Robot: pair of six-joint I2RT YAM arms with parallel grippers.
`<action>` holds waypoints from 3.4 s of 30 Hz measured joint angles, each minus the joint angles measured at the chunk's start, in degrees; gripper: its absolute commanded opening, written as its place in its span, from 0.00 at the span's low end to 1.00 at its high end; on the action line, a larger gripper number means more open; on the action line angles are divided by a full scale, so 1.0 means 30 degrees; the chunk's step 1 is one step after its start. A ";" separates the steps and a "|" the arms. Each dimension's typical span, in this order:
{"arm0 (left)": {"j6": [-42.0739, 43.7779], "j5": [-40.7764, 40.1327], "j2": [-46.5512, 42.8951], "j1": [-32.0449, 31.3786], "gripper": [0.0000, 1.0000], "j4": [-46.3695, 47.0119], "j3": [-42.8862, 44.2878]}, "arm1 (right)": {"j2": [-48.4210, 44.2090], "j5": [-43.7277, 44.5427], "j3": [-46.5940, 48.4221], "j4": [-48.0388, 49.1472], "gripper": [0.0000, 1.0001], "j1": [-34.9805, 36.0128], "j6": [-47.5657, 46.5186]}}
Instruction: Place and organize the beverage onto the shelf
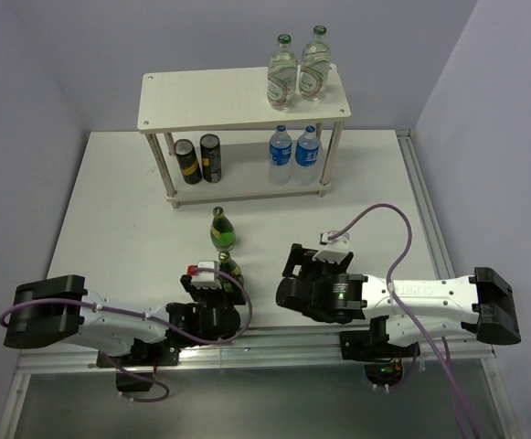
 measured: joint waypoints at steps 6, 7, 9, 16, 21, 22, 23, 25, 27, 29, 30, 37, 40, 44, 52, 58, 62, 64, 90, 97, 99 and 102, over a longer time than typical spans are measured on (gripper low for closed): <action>0.2579 0.0809 0.1494 0.1705 0.98 0.3985 -0.0372 | 0.0036 -0.0066 -0.0051 0.0998 1.00 0.0000 -0.0809; 0.2943 0.0911 0.1800 0.1902 0.97 0.4561 -0.0386 | 0.0036 -0.0066 -0.0051 0.1137 1.00 0.0000 -0.0911; 0.3621 0.1122 0.2586 0.2317 0.96 0.5646 -0.0401 | 0.0044 -0.0073 -0.0051 0.1355 1.00 0.0000 -0.1129; 0.4809 0.1472 0.4991 0.3162 0.89 0.8706 -0.0401 | 0.0240 -0.0073 -0.0051 0.1749 1.00 0.0000 -0.1712; 0.4969 0.1450 0.5974 0.3548 0.79 1.0156 -0.0357 | 0.0240 -0.0080 -0.0291 0.2091 1.00 0.0000 -0.2127; 0.5042 0.1537 0.6149 0.3672 0.75 1.0346 -0.0357 | 0.0240 -0.0087 -0.0393 0.2127 1.00 -0.0007 -0.2244; 0.5180 0.1523 0.6273 0.3745 0.71 1.0491 -0.0342 | 0.0240 -0.0087 -0.0430 0.2142 1.00 -0.0007 -0.2302; 0.5646 0.1515 0.6433 0.3912 0.58 1.0790 -0.0291 | 0.0240 -0.0095 -0.0532 0.2346 1.00 -0.0029 -0.2477; 0.5785 0.1530 0.6550 0.4080 0.31 1.0972 -0.0270 | 0.0240 -0.0095 -0.0612 0.2506 1.00 -0.0058 -0.2630; 0.5938 0.1552 0.6630 0.4226 0.17 1.1154 -0.0262 | 0.0240 -0.0109 -0.0641 0.2659 1.00 -0.0058 -0.2783; 0.5960 0.1559 0.6637 0.4269 0.07 1.1162 -0.0255 | 0.0240 -0.0102 -0.0641 0.2747 1.00 -0.0058 -0.2827; 0.5202 0.1596 0.6215 0.4342 0.00 0.8896 0.0459 | 0.0233 -0.0095 -0.0648 0.2885 1.00 -0.0095 -0.2907; 0.4532 0.2004 0.5144 0.4393 0.00 0.5967 0.0984 | 0.0204 -0.0095 -0.0678 0.2892 1.00 -0.0095 -0.2907; 0.4444 0.2849 0.3169 0.4408 0.00 0.2302 0.1472 | -0.0015 -0.0095 -0.0925 0.3053 1.00 -0.0095 -0.2980; 0.5377 0.3053 -0.0211 0.4422 0.00 -0.1260 0.2674 | -0.0058 -0.0087 -0.0998 0.3249 1.00 -0.0095 -0.3118; 0.6360 0.3045 -0.1588 0.4430 0.00 -0.2477 0.3279 | -0.0182 -0.0080 -0.1173 0.3461 1.00 -0.0095 -0.3191; 0.7541 0.3060 -0.2288 0.4517 0.00 -0.2936 0.3869 | -0.0182 -0.0073 -0.1275 0.3519 1.00 -0.0095 -0.3242; 0.8626 0.3126 -0.2841 0.4692 0.00 -0.3111 0.4328 | -0.0182 -0.0080 -0.1275 0.3555 1.00 -0.0095 -0.3264; 1.6684 1.3981 0.2790 1.8469 0.00 -0.7475 2.4283 | -0.0780 0.0087 -0.1603 0.3745 1.00 -0.0131 -0.3286; 1.6874 1.6007 0.6193 2.0414 0.00 -0.9063 2.7576 | -0.1086 0.0146 -0.1625 0.3738 1.00 -0.0131 -0.3242; 1.6874 1.6356 0.6936 2.0866 0.00 -0.9428 2.8225 | -0.1100 0.0153 -0.1625 0.3738 1.00 -0.0131 -0.3242; 1.6888 1.6772 0.7992 2.1493 0.00 -0.9792 2.9332 | -0.1100 0.0168 -0.1625 0.3738 1.00 -0.0131 -0.3235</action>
